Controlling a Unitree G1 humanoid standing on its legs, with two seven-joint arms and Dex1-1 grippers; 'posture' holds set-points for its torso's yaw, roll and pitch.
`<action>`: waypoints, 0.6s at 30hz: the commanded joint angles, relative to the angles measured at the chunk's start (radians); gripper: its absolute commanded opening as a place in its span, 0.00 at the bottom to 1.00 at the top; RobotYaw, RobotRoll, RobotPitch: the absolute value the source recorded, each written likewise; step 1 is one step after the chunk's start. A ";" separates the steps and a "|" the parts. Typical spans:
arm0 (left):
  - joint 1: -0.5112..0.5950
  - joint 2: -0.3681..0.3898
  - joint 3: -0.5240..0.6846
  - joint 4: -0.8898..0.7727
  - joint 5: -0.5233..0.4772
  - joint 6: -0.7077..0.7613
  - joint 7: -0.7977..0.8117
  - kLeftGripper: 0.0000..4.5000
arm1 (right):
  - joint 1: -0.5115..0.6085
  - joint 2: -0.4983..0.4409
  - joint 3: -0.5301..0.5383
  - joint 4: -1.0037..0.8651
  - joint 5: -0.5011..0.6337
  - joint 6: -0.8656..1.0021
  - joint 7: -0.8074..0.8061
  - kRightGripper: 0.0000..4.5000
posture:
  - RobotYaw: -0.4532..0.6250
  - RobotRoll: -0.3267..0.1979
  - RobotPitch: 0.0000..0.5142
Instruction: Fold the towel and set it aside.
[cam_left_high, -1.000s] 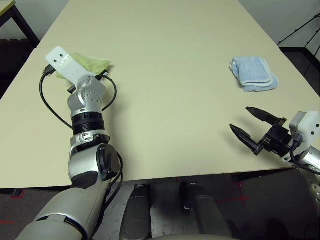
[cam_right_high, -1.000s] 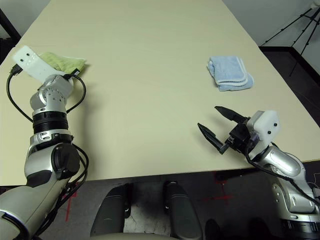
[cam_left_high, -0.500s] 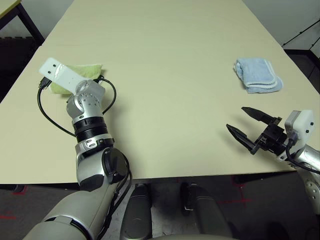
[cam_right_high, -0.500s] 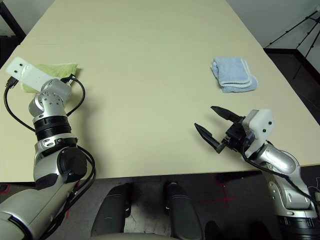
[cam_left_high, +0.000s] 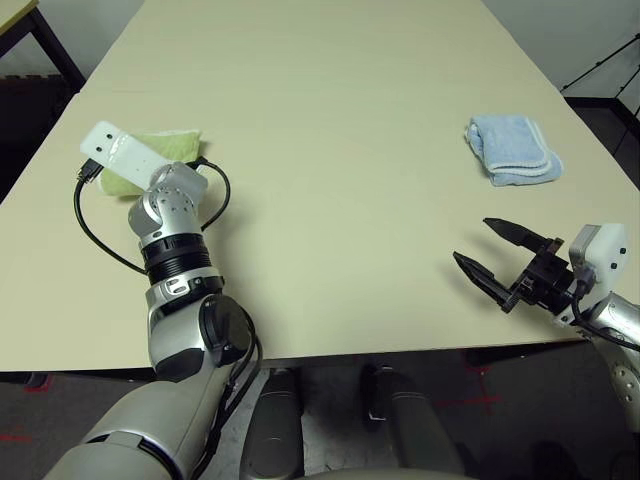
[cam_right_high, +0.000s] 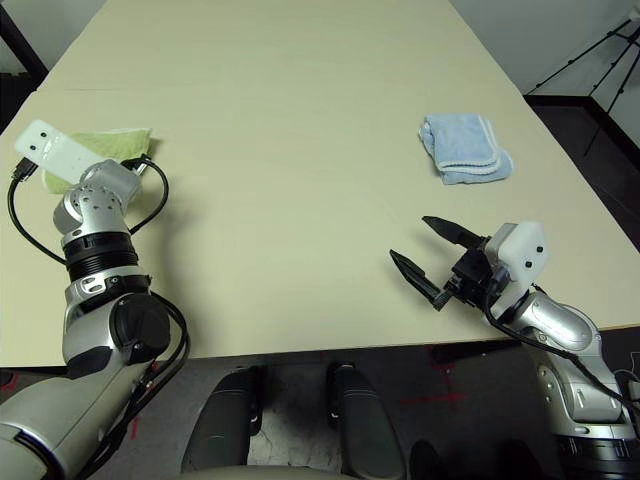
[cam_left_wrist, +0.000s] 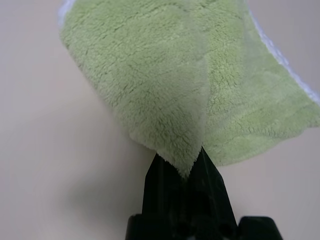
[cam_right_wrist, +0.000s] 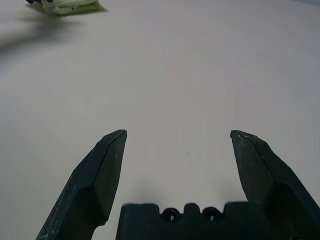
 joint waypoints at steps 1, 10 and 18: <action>0.001 0.017 -0.007 0.029 0.017 0.016 0.005 0.00 | 0.009 -0.006 -0.006 -0.006 0.009 0.009 0.002 1.00 | 0.47 0.62 0.39; -0.007 0.018 -0.010 0.049 0.007 0.029 0.003 0.27 | 0.011 -0.004 -0.006 -0.006 0.009 0.008 0.003 1.00 | 0.46 0.62 0.39; -0.017 0.003 -0.001 0.016 -0.008 0.053 0.028 0.98 | 0.005 -0.004 -0.002 0.001 0.011 0.007 0.008 1.00 | 0.47 0.62 0.39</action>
